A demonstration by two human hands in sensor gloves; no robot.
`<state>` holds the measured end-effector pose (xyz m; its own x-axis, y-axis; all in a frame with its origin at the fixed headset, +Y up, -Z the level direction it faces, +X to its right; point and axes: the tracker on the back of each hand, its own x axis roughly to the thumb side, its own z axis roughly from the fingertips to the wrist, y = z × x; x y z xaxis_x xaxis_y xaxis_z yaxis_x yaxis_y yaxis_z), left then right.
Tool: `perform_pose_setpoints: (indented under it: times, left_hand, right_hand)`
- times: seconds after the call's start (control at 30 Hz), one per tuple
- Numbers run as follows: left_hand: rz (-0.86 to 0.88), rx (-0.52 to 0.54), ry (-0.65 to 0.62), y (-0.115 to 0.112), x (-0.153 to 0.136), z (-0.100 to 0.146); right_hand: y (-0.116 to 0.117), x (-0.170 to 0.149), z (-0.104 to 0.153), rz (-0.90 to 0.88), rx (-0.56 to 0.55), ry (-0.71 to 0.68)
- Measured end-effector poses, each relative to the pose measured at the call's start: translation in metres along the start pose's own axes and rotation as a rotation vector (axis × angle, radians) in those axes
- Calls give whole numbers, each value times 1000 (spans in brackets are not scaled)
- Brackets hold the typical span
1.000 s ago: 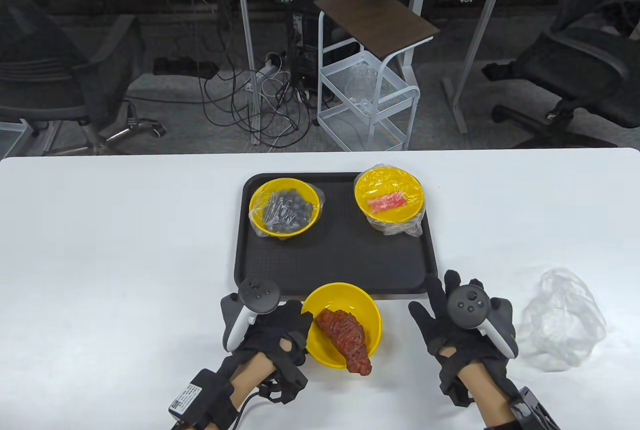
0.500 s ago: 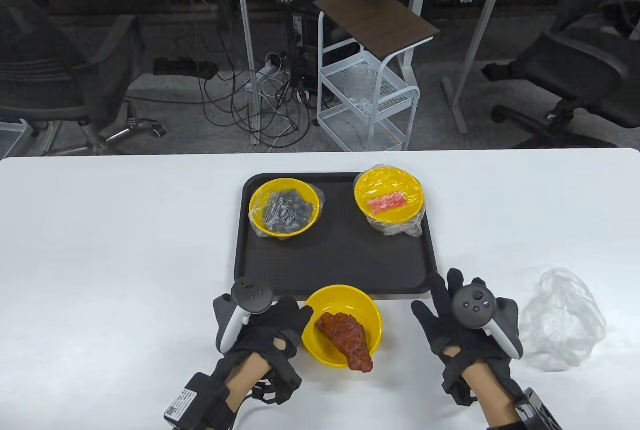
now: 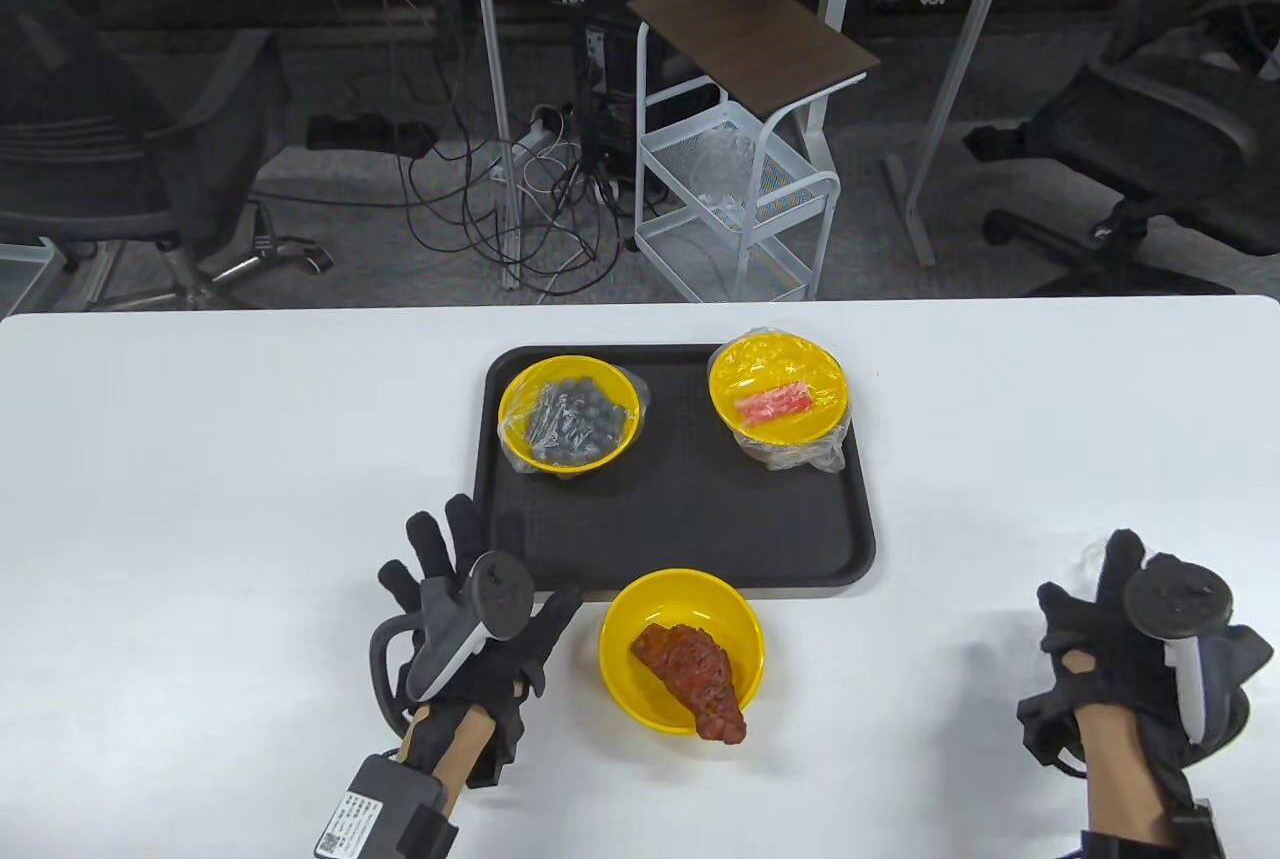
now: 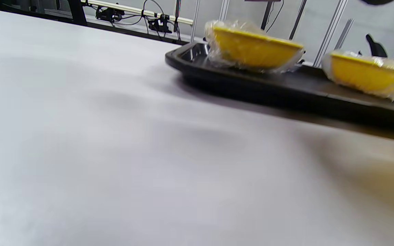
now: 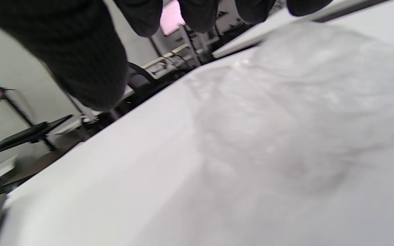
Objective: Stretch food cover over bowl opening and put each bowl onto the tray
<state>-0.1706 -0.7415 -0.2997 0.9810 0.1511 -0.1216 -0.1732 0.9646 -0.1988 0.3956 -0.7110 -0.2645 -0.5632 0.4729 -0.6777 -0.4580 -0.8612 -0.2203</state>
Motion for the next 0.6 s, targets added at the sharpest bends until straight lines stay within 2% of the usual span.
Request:
perform_pose_setpoints:
  times: [0.1, 0.2, 0.47, 0.6]
  left_hand:
    - [-29, -40, 24, -5, -3, -1]
    - [-33, -61, 22, -6, -6, -2]
    - [-46, -96, 72, -8, -21, -7]
    - [-39, -116, 93, -10, -25, -8]
  right_hand:
    - [10, -12, -11, 34, 13, 90]
    - [20, -14, -15, 68, 13, 108]
    - [39, 3, -10, 141, -16, 9]
    - [40, 12, -6, 140, -24, -49]
